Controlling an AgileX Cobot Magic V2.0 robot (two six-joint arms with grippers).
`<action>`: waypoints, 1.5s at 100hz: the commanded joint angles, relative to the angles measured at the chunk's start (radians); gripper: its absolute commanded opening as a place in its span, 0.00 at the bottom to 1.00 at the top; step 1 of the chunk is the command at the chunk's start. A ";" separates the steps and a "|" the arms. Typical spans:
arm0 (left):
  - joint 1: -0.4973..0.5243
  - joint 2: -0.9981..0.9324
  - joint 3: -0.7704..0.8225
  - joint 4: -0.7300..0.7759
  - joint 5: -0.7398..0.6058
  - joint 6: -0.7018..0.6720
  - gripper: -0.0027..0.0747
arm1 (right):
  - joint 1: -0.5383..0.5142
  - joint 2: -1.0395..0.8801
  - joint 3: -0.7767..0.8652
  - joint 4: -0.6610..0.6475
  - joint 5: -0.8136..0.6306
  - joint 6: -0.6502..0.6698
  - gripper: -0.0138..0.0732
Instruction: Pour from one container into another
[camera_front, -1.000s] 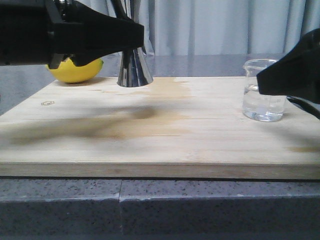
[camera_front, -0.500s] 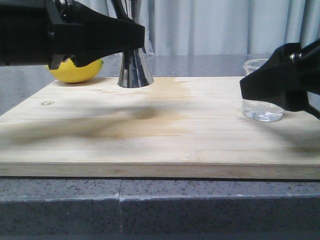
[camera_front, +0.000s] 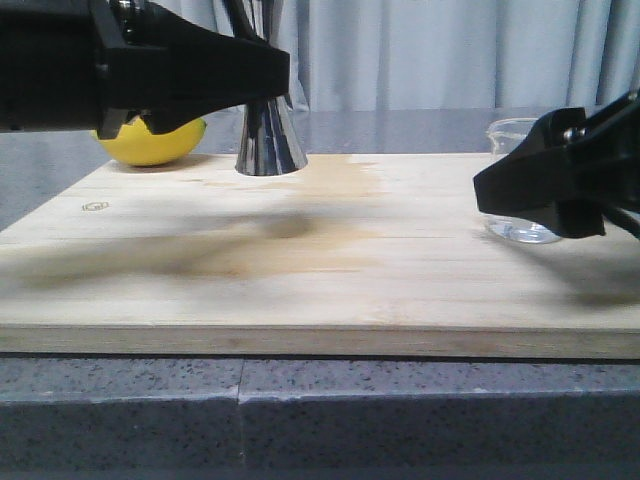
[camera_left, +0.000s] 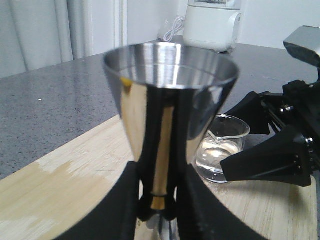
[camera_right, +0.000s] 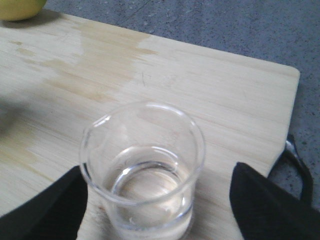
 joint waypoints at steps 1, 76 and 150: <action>0.002 -0.039 -0.029 -0.039 -0.070 -0.008 0.01 | -0.001 -0.008 -0.026 -0.004 -0.083 -0.011 0.67; 0.002 -0.039 -0.029 -0.031 -0.070 -0.008 0.01 | -0.001 -0.008 -0.026 -0.004 -0.067 -0.011 0.31; 0.002 -0.039 -0.029 -0.013 -0.070 -0.011 0.01 | -0.001 -0.010 -0.120 -0.058 -0.102 -0.011 0.30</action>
